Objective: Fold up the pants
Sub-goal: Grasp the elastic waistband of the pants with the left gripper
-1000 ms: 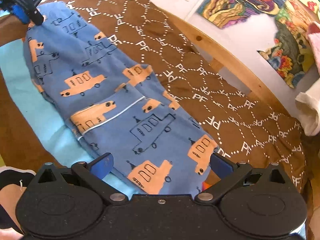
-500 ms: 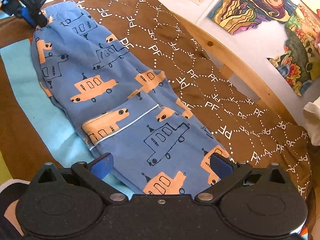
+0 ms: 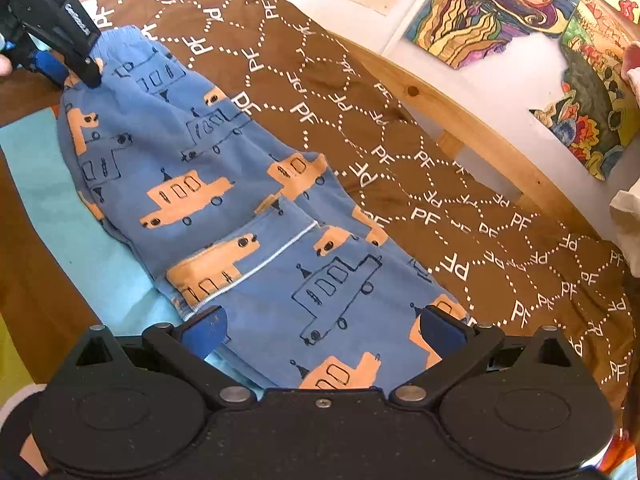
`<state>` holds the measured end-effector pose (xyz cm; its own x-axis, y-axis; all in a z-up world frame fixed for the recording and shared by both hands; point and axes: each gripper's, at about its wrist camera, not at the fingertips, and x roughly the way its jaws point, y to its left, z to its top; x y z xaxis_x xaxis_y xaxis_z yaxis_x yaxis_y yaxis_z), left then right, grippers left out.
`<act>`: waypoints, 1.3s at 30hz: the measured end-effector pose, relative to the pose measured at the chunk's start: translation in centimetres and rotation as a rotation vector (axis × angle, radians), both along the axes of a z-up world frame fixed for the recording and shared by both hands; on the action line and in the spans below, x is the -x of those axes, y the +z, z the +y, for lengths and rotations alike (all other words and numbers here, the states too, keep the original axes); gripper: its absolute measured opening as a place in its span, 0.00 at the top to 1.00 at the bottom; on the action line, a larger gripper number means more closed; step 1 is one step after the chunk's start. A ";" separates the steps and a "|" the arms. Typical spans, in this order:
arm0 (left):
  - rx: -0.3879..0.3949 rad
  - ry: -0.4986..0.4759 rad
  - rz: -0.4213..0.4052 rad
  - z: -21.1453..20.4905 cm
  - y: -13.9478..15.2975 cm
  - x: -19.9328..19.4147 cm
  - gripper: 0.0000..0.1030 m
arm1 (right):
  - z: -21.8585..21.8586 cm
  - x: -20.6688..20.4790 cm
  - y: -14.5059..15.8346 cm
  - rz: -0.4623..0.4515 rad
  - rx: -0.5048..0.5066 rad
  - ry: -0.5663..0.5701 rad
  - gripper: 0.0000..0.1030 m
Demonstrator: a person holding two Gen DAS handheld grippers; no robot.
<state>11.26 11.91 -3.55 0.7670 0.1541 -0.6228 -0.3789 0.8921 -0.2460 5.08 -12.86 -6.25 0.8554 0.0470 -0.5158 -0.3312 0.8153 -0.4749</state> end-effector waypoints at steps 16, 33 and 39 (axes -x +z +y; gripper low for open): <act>0.011 -0.028 -0.031 -0.4 0.0 0.3 0.34 | 0.0 -0.1 0.0 -0.017 -0.005 0.001 0.01; -0.171 -0.030 -0.051 -2.3 0.4 0.2 0.16 | 0.8 -1.8 -0.7 -0.014 0.032 0.064 0.01; -0.168 -0.022 -0.058 -2.2 0.2 0.2 0.16 | 1.1 -3.2 -2.5 0.043 0.027 0.036 0.01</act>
